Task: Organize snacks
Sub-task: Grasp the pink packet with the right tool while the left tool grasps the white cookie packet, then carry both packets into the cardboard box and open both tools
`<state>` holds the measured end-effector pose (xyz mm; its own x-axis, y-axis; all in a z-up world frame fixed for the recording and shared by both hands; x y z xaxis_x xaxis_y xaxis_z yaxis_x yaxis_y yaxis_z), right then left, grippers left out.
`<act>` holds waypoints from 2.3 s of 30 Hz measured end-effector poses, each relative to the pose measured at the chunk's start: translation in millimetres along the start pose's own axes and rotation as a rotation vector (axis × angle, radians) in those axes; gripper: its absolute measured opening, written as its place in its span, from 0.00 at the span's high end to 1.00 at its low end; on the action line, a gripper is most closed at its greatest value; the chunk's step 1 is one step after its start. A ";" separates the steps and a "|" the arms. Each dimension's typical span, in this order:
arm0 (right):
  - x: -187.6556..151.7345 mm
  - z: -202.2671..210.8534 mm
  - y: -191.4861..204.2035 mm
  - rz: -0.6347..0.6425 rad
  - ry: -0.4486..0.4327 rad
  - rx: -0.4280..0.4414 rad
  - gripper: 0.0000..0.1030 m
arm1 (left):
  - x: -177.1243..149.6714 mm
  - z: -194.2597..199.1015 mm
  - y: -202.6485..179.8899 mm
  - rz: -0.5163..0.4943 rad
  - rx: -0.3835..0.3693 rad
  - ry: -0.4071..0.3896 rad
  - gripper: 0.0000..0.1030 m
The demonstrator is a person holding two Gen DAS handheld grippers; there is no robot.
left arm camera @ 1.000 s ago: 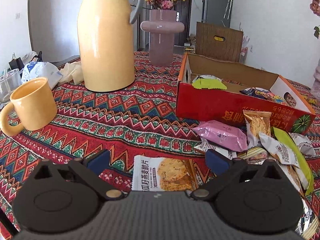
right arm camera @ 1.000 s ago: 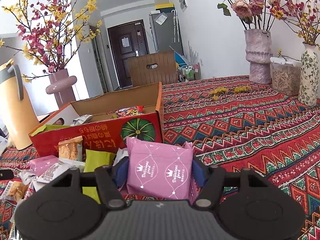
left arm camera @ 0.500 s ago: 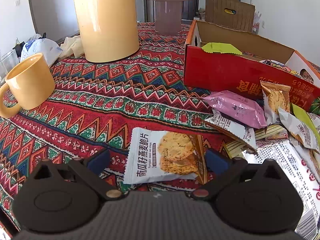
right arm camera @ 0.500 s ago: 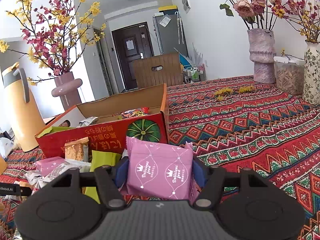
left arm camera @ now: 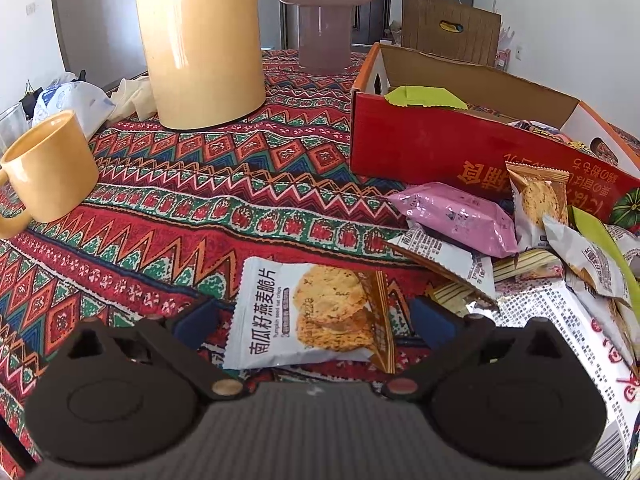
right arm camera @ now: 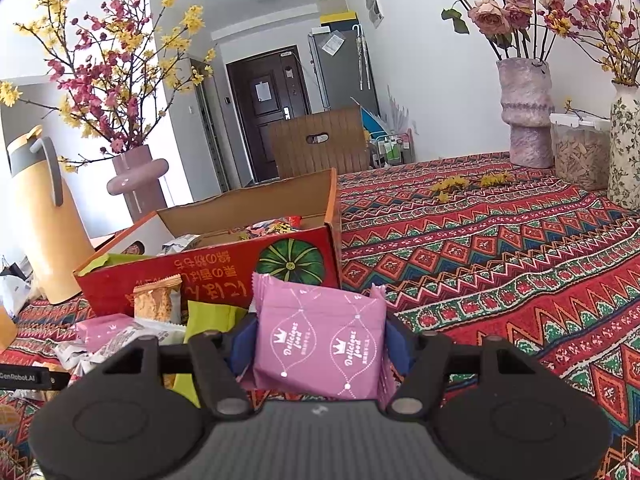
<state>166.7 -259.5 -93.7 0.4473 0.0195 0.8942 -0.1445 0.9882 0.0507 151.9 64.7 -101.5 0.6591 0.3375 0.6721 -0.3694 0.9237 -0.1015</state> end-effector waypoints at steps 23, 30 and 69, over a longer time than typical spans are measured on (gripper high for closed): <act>0.0 1.6 0.6 0.001 -0.007 0.014 0.37 | -7.6 23.7 2.6 -0.012 -0.076 -0.057 0.36; 4.7 8.6 4.6 0.020 -0.021 0.009 0.37 | 0.4 41.3 4.3 -0.010 -0.097 -0.107 0.36; 117.7 -41.9 70.2 0.157 -0.121 0.060 0.37 | 114.5 81.2 -86.4 -0.035 -0.263 -0.367 0.36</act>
<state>246.3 -181.4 -3.6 0.3060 0.1506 0.9400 -0.2581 0.9635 -0.0704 206.0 8.8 43.8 0.3744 0.2621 0.8895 -0.1404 0.9642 -0.2250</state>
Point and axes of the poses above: each gripper's, at about its wrist camera, not at the fingertips, and z roughly against the way its jaws point, y to its left, x to its top, the point moved 5 cm from there along -z, roughly the way its jaws point, and after that the axes turned 10 degrees about z, right-handed, at the moved point
